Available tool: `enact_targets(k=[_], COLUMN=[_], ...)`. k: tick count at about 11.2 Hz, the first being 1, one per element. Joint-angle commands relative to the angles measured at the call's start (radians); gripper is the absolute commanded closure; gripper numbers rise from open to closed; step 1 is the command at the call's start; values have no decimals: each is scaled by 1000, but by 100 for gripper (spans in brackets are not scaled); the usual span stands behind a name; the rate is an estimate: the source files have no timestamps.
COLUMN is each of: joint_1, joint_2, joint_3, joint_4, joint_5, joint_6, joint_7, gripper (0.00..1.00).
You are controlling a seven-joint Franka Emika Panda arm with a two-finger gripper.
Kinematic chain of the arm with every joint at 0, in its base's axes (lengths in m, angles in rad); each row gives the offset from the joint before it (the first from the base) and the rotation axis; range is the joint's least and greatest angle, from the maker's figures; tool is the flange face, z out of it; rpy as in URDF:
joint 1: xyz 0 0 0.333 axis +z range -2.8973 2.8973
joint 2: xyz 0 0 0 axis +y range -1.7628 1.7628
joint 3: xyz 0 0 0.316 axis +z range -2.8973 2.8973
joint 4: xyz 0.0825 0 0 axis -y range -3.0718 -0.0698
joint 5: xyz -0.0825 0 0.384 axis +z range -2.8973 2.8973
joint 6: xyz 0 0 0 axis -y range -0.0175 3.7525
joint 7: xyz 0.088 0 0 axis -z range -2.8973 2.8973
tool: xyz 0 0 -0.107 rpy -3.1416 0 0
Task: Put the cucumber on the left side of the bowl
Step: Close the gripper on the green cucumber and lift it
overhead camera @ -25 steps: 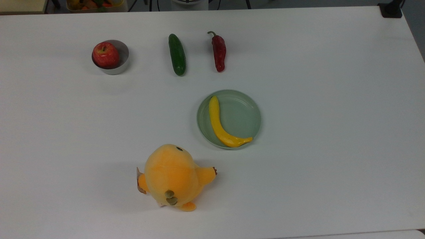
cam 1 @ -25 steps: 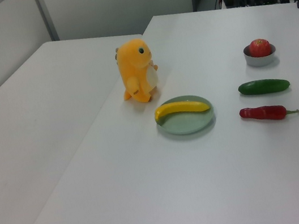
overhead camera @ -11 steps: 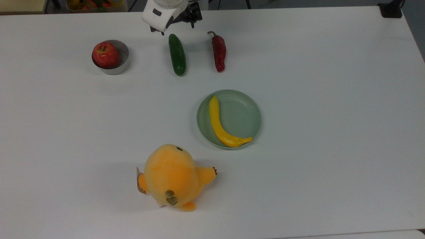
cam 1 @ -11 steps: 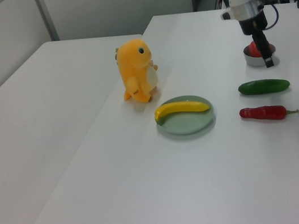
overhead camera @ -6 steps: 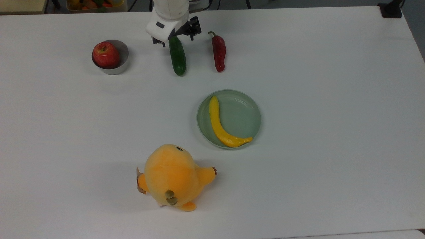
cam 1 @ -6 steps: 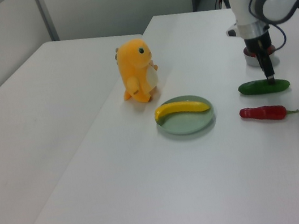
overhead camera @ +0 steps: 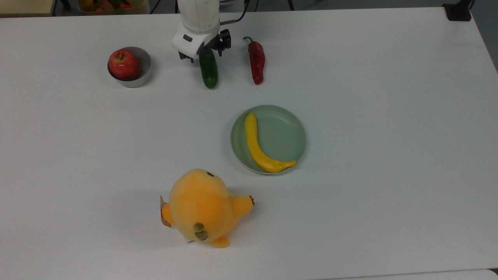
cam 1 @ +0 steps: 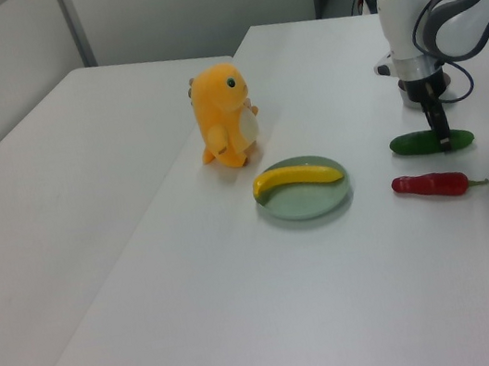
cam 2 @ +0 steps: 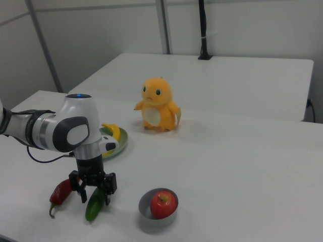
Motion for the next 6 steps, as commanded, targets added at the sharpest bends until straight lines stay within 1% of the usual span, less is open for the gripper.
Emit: enact_targets(k=[1,2,3,4,6], joint_1=[-2,-2,-3,-3,-9], joint_2=[-9,-9,-9,-11,-17], joint_3=[0,0,0,0,-2], joint_4=[-15,-15,-15,-15,-11], joint_5=[-18,-18,-18,-18,-18], joint_6=[25,27,27,27,13], joint_7=[-4,-15,-16,-15,-15], gripper=[50,66,80,88,90])
